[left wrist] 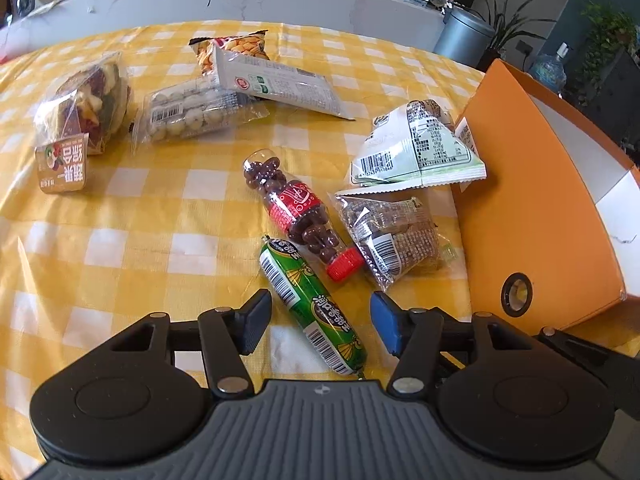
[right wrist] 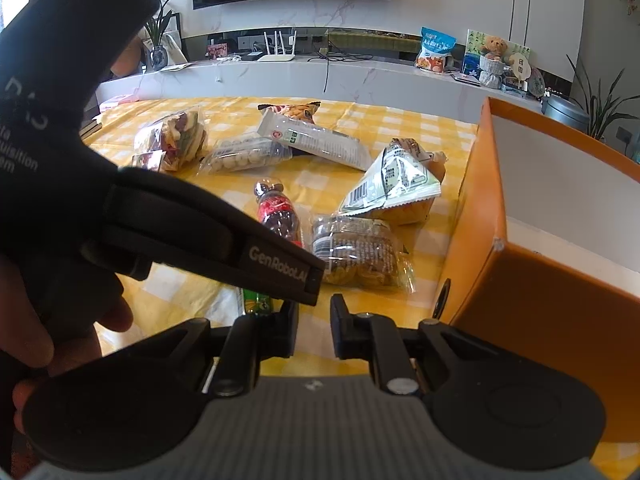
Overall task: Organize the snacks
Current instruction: 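Grasp the green sausage stick with the left tool while the right tool grasps the red-capped bottle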
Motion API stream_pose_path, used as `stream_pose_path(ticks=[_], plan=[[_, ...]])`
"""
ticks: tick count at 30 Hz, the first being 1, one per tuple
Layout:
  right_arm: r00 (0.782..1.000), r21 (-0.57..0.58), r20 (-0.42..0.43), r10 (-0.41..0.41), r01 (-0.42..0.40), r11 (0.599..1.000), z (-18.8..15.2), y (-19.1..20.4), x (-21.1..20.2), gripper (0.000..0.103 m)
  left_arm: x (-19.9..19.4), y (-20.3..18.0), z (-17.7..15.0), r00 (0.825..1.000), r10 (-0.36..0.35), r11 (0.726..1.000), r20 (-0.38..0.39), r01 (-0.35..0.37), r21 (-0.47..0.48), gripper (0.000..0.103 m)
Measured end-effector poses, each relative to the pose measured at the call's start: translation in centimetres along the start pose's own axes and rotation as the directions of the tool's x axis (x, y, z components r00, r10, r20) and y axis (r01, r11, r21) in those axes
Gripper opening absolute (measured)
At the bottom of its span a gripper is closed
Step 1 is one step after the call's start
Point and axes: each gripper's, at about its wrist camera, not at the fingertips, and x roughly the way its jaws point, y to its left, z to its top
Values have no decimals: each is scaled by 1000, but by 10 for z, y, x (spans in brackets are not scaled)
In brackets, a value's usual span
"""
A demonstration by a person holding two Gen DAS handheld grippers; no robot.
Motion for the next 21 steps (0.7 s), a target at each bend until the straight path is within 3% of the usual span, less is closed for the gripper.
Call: stream_pose_path(ticks=[5,8,9,13,21], plan=[[1000,4,-4,3,-3,1000,1,0,1,15,1,2,1,1000,-14,1000,11,15,-23,69],[1000,8,-6,6,-6,1000,1,-1,2,16,0,3,-2,999,-26,1000,32,26,1,52],[1000,8,-5,7,-7,1000,1,-2,1,16,-1,6,-4,999,-24,1000,39,24,2,41],[1000,3,-5,2,-2,1000,0,-1,1,17,-4,20,-6,996,-71,997,51,72,-19,35],[1000,-9,13,7,-7,1000,4,1,1,18,-21,39,-6,993,-39,998,112,44,-37,30]])
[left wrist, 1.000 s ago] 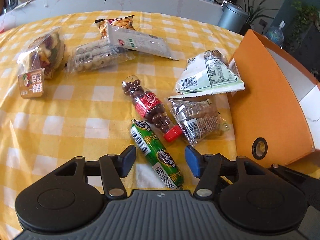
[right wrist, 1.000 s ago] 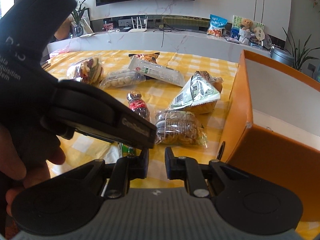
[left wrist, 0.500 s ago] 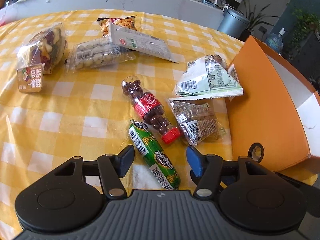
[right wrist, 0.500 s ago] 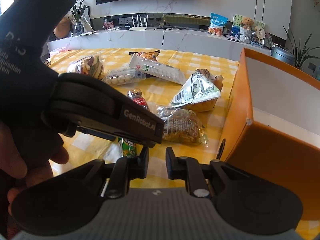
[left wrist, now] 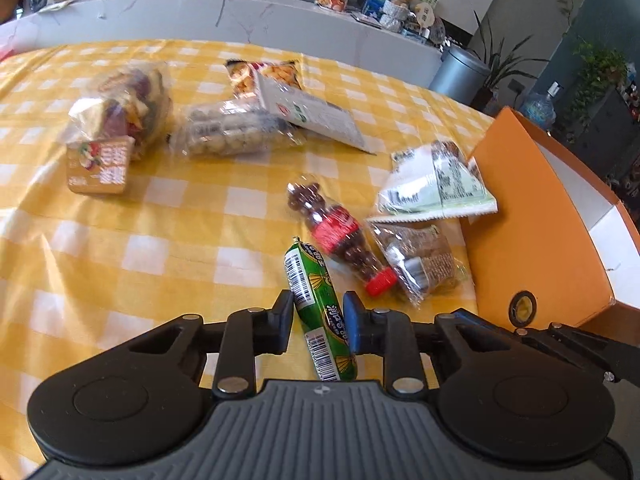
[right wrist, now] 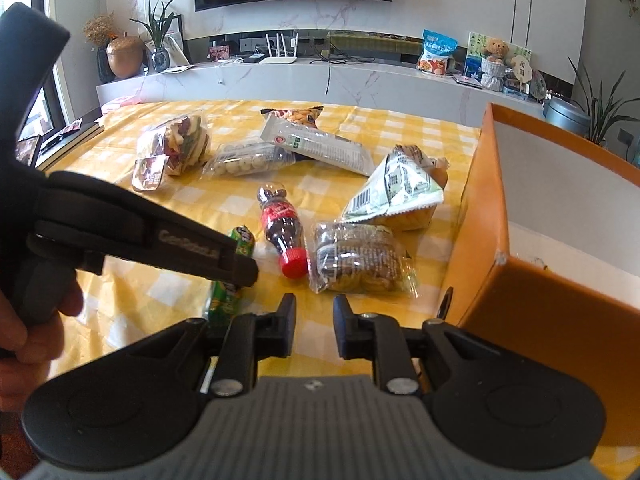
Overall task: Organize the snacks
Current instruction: 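Grasp the green sausage stick with the left tool while the right tool grasps the red-capped bottle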
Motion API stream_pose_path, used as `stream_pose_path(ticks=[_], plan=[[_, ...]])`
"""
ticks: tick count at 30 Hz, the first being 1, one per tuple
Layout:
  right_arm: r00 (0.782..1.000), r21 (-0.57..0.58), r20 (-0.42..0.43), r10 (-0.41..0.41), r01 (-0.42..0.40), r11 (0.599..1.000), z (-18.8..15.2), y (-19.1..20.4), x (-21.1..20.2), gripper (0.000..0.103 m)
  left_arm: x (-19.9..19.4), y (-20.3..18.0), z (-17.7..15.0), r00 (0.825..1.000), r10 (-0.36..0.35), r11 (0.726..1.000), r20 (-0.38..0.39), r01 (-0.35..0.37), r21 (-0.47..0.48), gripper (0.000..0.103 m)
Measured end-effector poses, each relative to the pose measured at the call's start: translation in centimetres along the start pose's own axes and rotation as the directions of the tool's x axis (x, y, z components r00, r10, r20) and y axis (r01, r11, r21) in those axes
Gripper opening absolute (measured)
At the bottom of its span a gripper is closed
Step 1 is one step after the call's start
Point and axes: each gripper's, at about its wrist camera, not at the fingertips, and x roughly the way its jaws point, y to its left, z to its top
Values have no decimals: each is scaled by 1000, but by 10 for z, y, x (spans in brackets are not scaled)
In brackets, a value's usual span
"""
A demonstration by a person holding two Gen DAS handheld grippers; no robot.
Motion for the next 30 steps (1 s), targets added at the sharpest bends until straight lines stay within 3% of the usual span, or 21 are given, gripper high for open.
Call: stream_pose_path(ticks=[7,11,26,30], plan=[[998,-46,41,37,-36,998,24,8,12,18,-6,19,13,999,43,999,24,-44,16,29],[997,-85,52,50,-46,995,37,17,22,25,-5,24,14,999,45,999,14,-45,27,29],[998,-115,-27,64,-67,991,52,21,71,30,-4,35,12,999,24,999,-22,-23,27,25],[997,-97,-46,66,-70,993,53,20,78,33,-5,37,11,999,33,999,-35,-33,3,33]])
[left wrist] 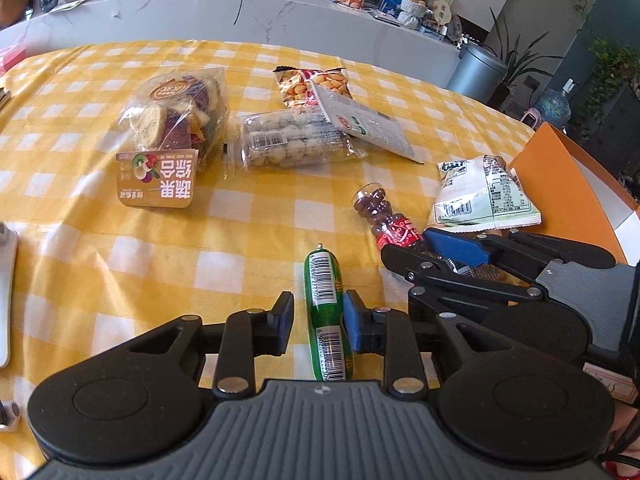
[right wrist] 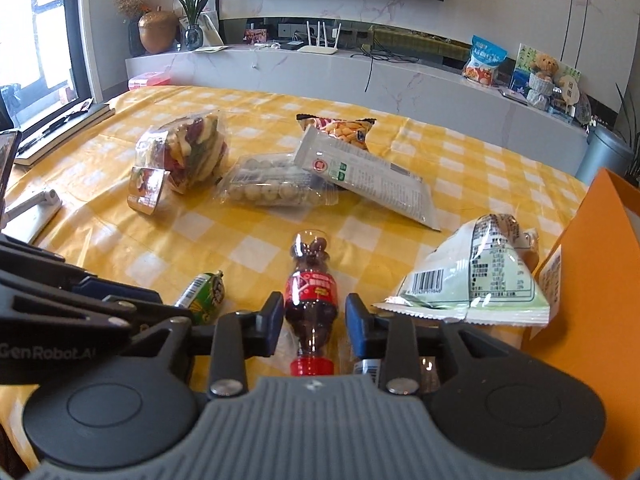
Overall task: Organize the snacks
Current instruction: 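Grasp the green sausage stick with the left tool while the right tool grasps the red-capped bottle, then lift and carry the sausage stick and bottle over the box with both tools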
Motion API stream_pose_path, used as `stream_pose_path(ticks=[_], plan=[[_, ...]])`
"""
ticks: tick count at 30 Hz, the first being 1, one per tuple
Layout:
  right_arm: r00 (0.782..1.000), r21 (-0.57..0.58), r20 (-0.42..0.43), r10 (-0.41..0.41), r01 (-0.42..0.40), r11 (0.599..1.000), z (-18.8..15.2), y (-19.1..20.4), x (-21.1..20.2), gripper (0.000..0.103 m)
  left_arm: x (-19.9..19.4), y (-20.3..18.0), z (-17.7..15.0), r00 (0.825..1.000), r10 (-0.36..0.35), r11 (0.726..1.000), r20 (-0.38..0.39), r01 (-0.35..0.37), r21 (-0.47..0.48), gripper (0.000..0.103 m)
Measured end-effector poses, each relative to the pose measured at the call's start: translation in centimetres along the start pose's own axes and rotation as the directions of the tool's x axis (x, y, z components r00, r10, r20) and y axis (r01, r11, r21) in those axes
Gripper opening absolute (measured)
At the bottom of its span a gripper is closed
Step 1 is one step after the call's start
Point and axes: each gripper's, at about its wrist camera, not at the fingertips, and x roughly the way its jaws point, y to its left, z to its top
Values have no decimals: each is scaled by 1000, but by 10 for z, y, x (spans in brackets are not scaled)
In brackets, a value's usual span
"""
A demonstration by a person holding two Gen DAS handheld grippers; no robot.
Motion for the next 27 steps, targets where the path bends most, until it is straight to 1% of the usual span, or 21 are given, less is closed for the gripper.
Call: stream_pose_path(ticks=[2,3,6,9,11,14,16,18,24,25,26,27], plan=[[1000,15,-8,7,-7,1000,1,-2,3,34,0,0,-1,1000,4,1000,-10,-4,4,38],[1000,23,-11,13,-12,1000,1,-4,5,34,0,1,-3,1000,6,1000,-19,-6,10,43],[1000,33,-18,24,-23,999,2,-4,9,34,2,2,-6,1000,1,1000,-29,0,6,45],[999,29,-25,28,-27,999,3,-4,12,33,3,4,-8,1000,-4,1000,-28,4,-10,45],[999,26,-28,29,-28,999,3,-4,13,30,3,2,-8,1000,5,1000,-25,-5,-2,45],[999,20,-30,33,-32,999,4,-4,13,30,4,0,-8,1000,17,1000,-17,-17,9,44],[999,38,-34,34,-32,999,5,-7,11,30,5,-3,-9,1000,25,999,-11,-25,30,45],[999,70,-16,40,-39,997,7,-10,5,30,5,-8,-12,999,42,997,0,-42,63,45],[998,83,44,40,-44,996,12,-11,-29,29,7,-17,-14,996,83,990,12,-84,111,44],[998,83,53,43,-47,995,13,-11,-35,29,8,-20,-14,996,88,988,13,-89,128,40],[997,84,57,44,-48,995,14,-11,-39,29,8,-22,-15,995,98,985,16,-99,139,39],[997,85,58,44,-49,995,14,-11,-42,29,9,-24,-16,994,109,982,23,-111,152,37]])
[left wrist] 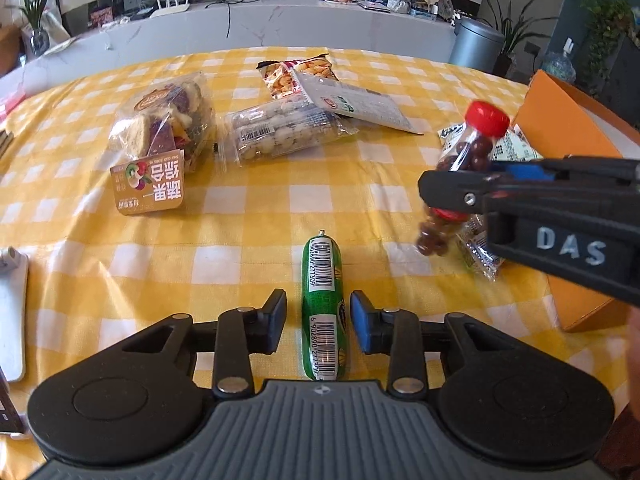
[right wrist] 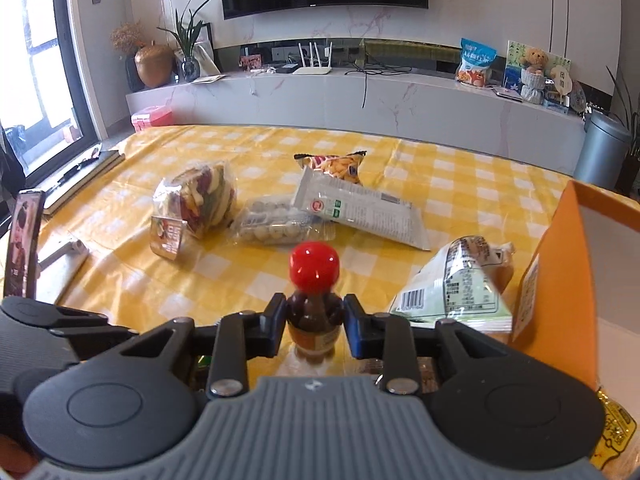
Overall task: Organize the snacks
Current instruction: 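Lift and carry the sausage stick and bottle over the box with both tools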
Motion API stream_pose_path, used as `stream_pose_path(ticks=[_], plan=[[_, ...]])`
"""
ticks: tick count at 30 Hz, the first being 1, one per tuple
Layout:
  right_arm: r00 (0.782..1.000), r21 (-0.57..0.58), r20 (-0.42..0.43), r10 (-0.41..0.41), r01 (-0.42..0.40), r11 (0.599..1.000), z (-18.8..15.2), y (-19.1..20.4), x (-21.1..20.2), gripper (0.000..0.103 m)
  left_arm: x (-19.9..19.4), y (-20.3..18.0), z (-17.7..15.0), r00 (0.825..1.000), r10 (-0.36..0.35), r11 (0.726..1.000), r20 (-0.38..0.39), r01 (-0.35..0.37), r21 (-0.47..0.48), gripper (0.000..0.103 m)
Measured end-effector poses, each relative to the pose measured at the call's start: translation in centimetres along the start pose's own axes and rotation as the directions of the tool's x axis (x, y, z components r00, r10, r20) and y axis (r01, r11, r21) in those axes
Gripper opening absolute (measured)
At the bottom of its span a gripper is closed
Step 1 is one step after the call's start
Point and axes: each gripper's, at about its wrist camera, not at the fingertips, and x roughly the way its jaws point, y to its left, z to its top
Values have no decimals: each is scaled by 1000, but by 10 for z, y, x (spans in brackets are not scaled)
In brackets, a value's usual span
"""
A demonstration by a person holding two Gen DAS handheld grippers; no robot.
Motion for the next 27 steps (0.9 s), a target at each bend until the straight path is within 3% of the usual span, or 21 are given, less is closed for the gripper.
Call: stream_pose_path(ticks=[3,7,13,20,24,27], plan=[[1000,17,-20,16,-16,1000,0,-1,-8,29,-2,0,-2,1000,7,1000,7,-7,1,25],[999,45,-43,27,-25,999,-11,-3,-20,29,-13,3,-6,999,-38,997,18,39,-62,25],[999,80,-26,19,-17,997,-27,-7,-50,29,-47,-11,-5,995,-61,997,76,64,-41,25],[997,130,75,2,-12,991,-28,-21,-106,29,-88,-33,10,978,-128,991,167,131,-7,25],[986,164,167,-9,-18,986,-20,-35,-145,29,-108,-51,21,961,-170,985,220,166,37,25],[975,175,213,-61,23,984,-15,-46,-170,29,-117,-66,30,947,-215,976,240,200,84,25]])
